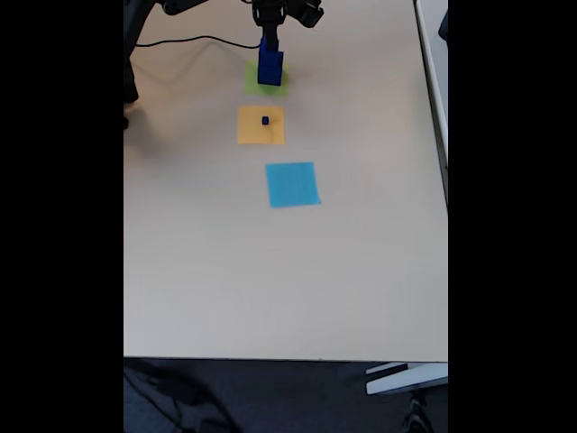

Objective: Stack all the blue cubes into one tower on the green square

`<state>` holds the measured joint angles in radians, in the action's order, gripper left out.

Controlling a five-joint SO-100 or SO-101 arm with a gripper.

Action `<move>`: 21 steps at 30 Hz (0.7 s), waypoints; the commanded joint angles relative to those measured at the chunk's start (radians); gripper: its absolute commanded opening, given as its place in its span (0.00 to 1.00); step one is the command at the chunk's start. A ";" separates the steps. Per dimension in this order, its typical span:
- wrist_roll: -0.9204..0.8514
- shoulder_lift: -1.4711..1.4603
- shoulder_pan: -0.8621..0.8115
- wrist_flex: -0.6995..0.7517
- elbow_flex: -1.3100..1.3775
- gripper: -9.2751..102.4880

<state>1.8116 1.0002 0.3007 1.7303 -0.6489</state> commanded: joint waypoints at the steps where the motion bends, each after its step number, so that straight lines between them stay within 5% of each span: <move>1: -0.011 0.054 0.002 0.003 0.014 0.20; 13: -0.083 0.043 0.006 -0.049 0.034 0.28; 21: -0.328 0.028 -0.002 -0.212 0.100 0.37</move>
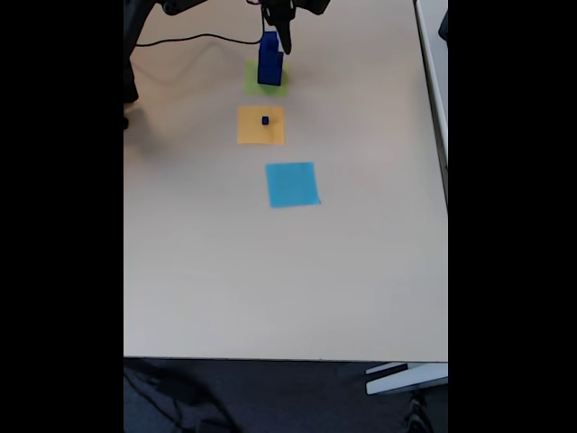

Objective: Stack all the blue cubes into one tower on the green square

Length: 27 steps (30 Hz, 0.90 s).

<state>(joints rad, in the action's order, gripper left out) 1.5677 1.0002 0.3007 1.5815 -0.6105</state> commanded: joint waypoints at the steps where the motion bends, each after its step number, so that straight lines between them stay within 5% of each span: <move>1: -0.133 0.028 -0.005 -0.097 0.072 0.38; 14: -0.431 0.242 -0.081 -0.342 -0.040 0.37; 27: -0.204 0.635 -0.081 -0.345 -0.638 0.35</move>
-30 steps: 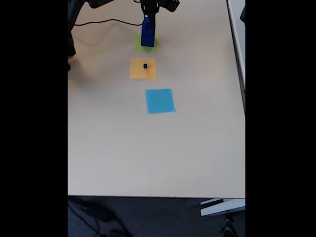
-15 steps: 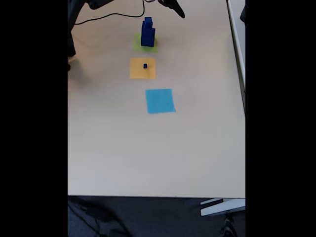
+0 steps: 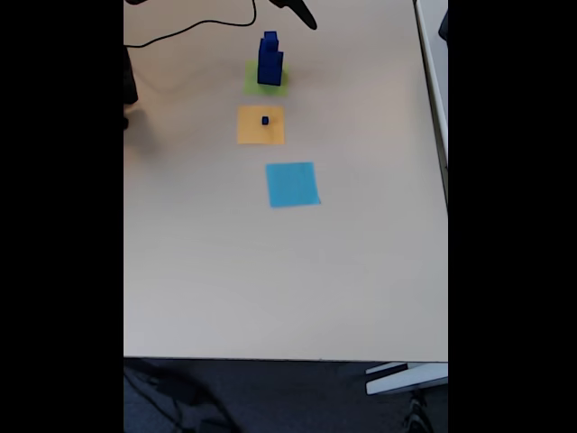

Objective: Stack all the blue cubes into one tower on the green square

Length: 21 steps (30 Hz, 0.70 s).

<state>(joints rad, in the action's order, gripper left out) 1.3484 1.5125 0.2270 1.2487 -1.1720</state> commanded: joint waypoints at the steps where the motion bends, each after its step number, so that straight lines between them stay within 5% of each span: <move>1: 0.015 0.138 -0.014 -0.012 -0.103 0.35; 21: -0.018 0.304 -0.092 0.005 -0.445 0.35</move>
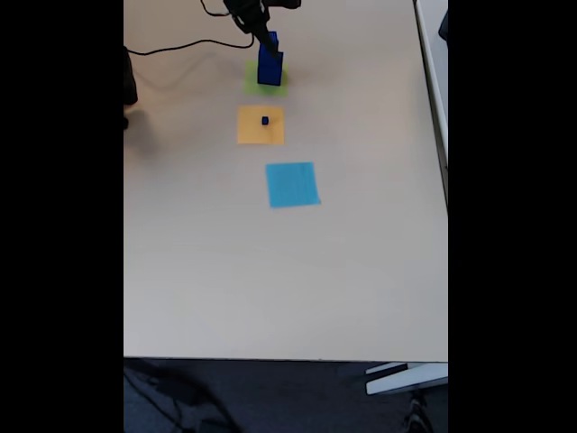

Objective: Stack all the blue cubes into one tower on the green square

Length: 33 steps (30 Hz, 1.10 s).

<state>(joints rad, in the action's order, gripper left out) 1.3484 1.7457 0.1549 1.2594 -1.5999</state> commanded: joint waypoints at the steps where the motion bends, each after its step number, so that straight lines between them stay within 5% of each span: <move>1: -0.031 0.072 -0.031 -0.006 -0.029 0.35; 33: -0.235 -0.025 -0.195 -0.229 -0.261 0.34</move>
<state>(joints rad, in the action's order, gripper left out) 1.1167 1.7119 -0.0322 1.0584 -1.8530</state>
